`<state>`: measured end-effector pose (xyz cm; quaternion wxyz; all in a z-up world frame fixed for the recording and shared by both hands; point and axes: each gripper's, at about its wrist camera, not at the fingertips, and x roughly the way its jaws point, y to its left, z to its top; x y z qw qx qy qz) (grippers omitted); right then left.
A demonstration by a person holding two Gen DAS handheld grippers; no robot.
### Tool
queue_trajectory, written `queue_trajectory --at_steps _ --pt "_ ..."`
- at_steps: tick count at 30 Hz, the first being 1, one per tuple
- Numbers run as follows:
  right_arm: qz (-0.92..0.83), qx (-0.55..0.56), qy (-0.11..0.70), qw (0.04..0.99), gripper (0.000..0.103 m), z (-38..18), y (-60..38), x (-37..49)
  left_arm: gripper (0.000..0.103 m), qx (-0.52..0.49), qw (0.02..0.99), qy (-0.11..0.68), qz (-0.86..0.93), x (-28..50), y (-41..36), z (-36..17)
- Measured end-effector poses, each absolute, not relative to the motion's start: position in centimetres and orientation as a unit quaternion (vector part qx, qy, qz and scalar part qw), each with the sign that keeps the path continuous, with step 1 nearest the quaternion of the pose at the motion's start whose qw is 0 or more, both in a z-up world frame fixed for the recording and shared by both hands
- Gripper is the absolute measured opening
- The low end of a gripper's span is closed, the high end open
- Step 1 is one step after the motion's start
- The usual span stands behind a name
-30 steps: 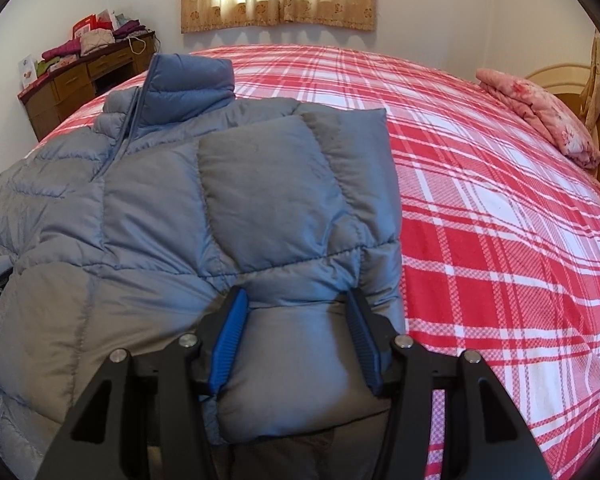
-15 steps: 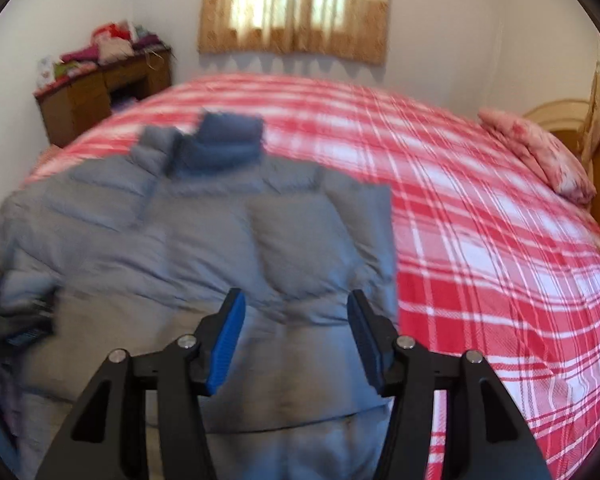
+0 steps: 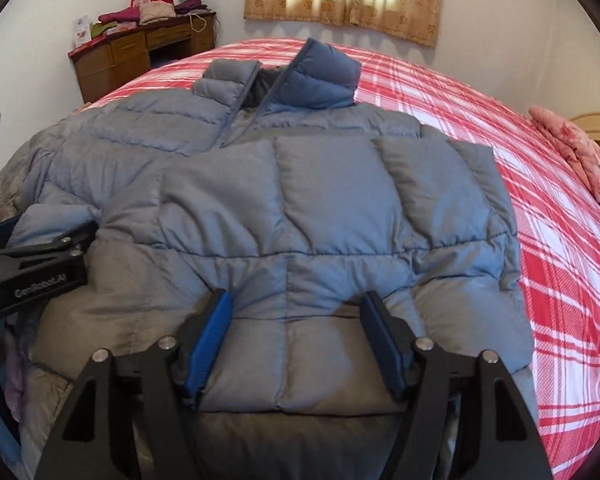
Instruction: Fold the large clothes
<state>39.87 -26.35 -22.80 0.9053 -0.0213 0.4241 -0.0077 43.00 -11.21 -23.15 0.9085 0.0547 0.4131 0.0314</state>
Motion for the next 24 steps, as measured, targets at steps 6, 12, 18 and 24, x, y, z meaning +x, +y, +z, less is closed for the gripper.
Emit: queue_trajectory --at_steps 6,12,18,24 --pt "-0.013 -0.026 0.426 0.904 0.072 -22.5 -26.1 40.0 0.102 0.056 0.909 0.413 0.032 43.0 -11.2 -23.1" --pt "-0.017 -0.032 0.426 0.904 0.072 -22.7 -26.1 40.0 0.102 0.058 0.909 0.412 0.033 43.0 -11.3 -23.1" --pt "-0.018 -0.031 0.426 0.904 0.074 -22.7 -26.0 40.0 0.102 0.058 0.909 0.411 0.034 43.0 -11.2 -23.2" --pt "-0.017 -0.014 0.414 0.91 0.079 -20.6 -27.4 38.1 0.102 0.041 0.917 0.397 0.01 40.8 -9.2 -18.5"
